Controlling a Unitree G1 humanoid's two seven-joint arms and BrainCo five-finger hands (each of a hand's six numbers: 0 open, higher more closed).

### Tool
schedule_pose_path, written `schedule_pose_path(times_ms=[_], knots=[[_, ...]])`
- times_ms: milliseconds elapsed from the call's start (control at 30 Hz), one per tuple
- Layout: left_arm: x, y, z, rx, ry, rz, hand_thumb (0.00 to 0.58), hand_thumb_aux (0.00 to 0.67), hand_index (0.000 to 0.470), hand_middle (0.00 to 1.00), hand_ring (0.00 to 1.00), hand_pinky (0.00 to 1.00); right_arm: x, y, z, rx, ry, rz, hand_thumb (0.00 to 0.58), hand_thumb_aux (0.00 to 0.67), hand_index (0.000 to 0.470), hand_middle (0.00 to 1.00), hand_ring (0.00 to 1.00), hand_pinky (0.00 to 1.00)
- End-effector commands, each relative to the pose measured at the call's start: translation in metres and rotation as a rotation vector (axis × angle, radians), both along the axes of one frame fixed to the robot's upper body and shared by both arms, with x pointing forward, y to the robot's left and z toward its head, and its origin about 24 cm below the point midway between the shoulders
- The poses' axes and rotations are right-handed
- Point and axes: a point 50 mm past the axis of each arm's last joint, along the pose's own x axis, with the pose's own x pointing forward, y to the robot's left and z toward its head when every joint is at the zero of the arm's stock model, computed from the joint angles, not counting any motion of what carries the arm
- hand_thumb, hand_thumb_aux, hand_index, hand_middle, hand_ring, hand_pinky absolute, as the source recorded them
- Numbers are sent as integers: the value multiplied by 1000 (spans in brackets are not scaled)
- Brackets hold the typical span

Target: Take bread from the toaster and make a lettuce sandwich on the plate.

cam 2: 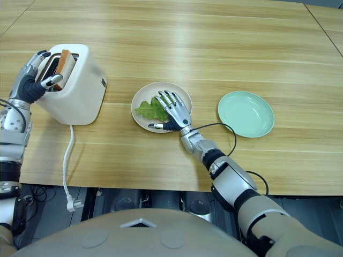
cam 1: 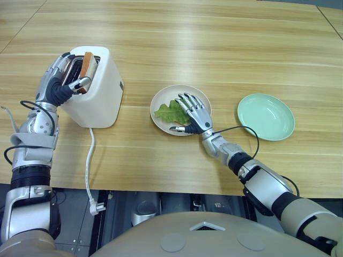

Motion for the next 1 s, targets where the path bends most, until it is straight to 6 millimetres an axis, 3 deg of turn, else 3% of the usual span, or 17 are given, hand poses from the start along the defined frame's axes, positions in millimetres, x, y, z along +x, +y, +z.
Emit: schedule_pose_path(times_ms=[33,100,133,233,267,300,367,400,433,500,767,1000], knots=[[-2,0,-8,10,58,-16,0,0,0,0,0,0,0,-5,2,39,-9,-25,0,0,0,0,0,0],[-3,-3,-9,3,71,-39,0,0,0,0,0,0,1,-7,4,48,-20,-29,0,0,0,0,0,0],[-3,-4,-10,1,75,-44,36,21,14,0,0,0,1,-7,5,52,-25,-30,0,0,0,0,0,0],[-3,-4,-11,-3,83,-46,307,210,144,0,0,0,2,-8,7,60,-32,-32,0,0,0,0,0,0],[-3,-5,-12,-3,90,-49,307,210,144,0,0,0,2,-8,7,61,-35,-32,0,0,0,0,0,0],[-3,-6,-13,-6,97,-54,441,342,235,0,0,0,2,-9,8,65,-38,-33,0,0,0,0,0,0],[-3,-8,-15,-14,106,-62,505,428,294,0,0,0,2,-10,9,68,-42,-35,0,0,0,0,0,0],[-3,-8,-15,-16,107,-63,505,428,294,0,0,0,3,-10,9,68,-42,-37,0,0,0,0,0,0],[-3,-8,-16,-17,108,-63,553,525,361,0,0,0,3,-11,9,68,-42,-39,0,0,0,0,0,0],[-2,-9,-17,-17,111,-66,580,670,460,0,0,0,3,-11,9,69,-42,-42,0,0,0,0,0,0],[0,-11,-16,-60,92,-86,580,670,460,0,0,0,3,-11,9,71,-41,-47,0,0,0,0,0,0],[6,-8,3,-210,-37,-81,580,670,460,0,0,0,3,-10,9,74,-41,-45,0,0,0,0,0,0]])
